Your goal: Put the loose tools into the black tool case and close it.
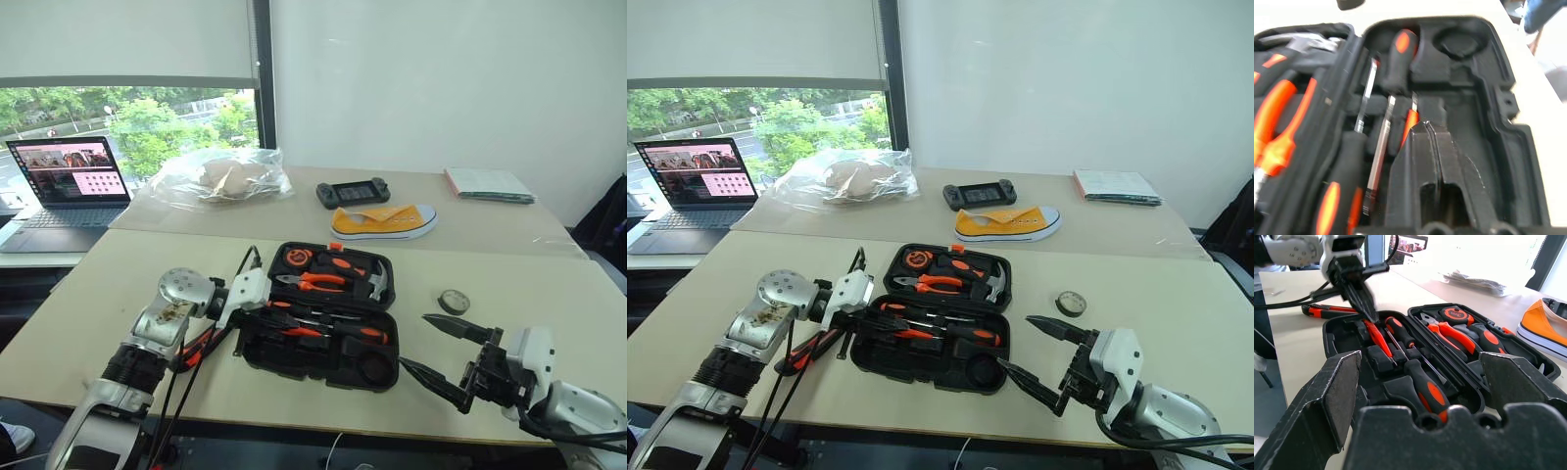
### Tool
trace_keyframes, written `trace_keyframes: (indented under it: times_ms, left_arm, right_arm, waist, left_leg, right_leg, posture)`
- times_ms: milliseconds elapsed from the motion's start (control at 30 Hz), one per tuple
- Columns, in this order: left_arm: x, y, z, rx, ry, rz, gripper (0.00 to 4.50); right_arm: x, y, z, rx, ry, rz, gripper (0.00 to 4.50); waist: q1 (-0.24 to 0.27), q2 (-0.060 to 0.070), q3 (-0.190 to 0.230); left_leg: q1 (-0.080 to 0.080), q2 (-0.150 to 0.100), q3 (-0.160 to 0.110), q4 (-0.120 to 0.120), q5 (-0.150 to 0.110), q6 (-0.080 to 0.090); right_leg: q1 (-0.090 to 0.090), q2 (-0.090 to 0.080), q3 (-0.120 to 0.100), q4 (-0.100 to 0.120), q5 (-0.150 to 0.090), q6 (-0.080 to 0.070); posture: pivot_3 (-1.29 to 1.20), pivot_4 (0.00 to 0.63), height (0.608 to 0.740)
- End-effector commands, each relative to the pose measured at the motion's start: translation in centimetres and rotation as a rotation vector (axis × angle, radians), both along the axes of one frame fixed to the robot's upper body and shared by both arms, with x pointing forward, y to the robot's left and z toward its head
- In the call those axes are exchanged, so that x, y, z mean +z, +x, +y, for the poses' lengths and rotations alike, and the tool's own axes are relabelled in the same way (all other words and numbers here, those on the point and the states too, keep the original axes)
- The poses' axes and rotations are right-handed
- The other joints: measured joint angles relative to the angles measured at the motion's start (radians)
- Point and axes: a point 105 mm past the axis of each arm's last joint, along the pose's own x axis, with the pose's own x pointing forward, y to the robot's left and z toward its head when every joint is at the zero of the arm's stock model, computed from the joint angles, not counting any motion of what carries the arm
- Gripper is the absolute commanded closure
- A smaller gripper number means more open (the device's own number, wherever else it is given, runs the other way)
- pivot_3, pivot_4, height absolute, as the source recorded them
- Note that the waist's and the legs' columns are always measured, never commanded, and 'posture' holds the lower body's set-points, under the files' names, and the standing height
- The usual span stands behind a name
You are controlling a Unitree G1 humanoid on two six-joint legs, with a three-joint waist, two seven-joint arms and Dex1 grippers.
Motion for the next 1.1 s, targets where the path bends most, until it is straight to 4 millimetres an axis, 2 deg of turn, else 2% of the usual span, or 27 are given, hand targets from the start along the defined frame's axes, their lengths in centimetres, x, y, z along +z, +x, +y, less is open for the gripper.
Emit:
trace_keyframes:
  times_ms: [33, 233, 467, 900, 967, 1033, 1100]
  left_arm:
    - [-0.2, 0.7, -0.4, 0.016, -0.001, -0.052, 4.43]
    - [-1.5, 1.1, -0.2, 0.029, 0.03, -0.063, 4.43]
    - [-1.6, 1.9, -0.2, 0.064, 0.016, -0.065, 4.43]
    - [-2.3, 1.8, 0.2, 0.037, 0.041, -0.064, 4.43]
    - [-1.5, 1.7, 0.1, 0.038, -0.013, -0.091, 4.43]
    - [0.5, 1.9, 0.5, 0.073, -0.136, -0.114, 4.43]
    - [2.7, 2.0, 2.1, 0.139, -0.26, -0.105, 4.43]
  right_arm:
    - [0.8, 0.0, 0.4, 0.009, 0.004, -0.046, 0.0]
    - [0.9, 0.1, 0.7, 0.014, 0.008, -0.049, 0.0]
    - [1.0, 0.1, 0.8, 0.014, 0.014, -0.055, 0.0]
    - [1.0, 0.2, 0.8, 0.011, 0.022, -0.059, 0.0]
    - [1.0, 0.2, 0.8, 0.006, 0.022, -0.062, 0.0]
    - [1.2, 0.4, 0.4, -0.015, 0.03, -0.072, 0.0]
    - [1.2, 0.4, 0.0, -0.026, 0.031, -0.076, 0.0]
  waist:
    - [0.001, 0.0, 0.0]
    - [0.0, 0.0, 0.0]
    - [0.0, 0.0, 0.0]
    - [0.0, 0.0, 0.0]
    - [-0.001, 0.0, 0.0]
    - [-0.002, 0.0, 0.0]
    - [-0.004, 0.0, 0.0]
  left_leg:
    - [0.0, 0.0, 0.0, 0.0, 0.0, 0.0]
    - [0.0, 0.0, -0.001, 0.0, 0.0, 0.001]
    - [0.0, 0.0, -0.001, 0.0, 0.0, 0.001]
    - [0.001, 0.0, -0.001, 0.0, -0.001, 0.001]
    - [0.001, 0.0, -0.001, 0.0, -0.001, 0.001]
    - [0.001, 0.0, -0.001, 0.0, -0.001, 0.001]
    - [0.0, 0.001, -0.001, 0.0, -0.001, 0.001]
  right_leg:
    - [0.0, 0.0, 0.0, 0.0, 0.0, 0.0]
    - [0.0, 0.0, -0.001, -0.001, 0.001, -0.001]
    - [0.001, 0.0, -0.001, -0.001, 0.001, -0.001]
    - [0.002, 0.0, -0.001, -0.001, 0.001, -0.001]
    - [0.002, 0.0, -0.001, -0.001, 0.001, -0.001]
    - [0.002, 0.0, -0.001, -0.001, 0.001, -0.001]
    - [0.001, 0.0, -0.001, -0.001, 0.001, -0.001]
  posture:
    - [0.0, 0.15, 0.74]
    - [0.0, 0.15, 0.74]
    - [0.0, 0.15, 0.74]
    - [0.0, 0.15, 0.74]
    - [0.0, 0.15, 0.74]
    - [0.0, 0.15, 0.74]
    - [0.0, 0.15, 0.74]
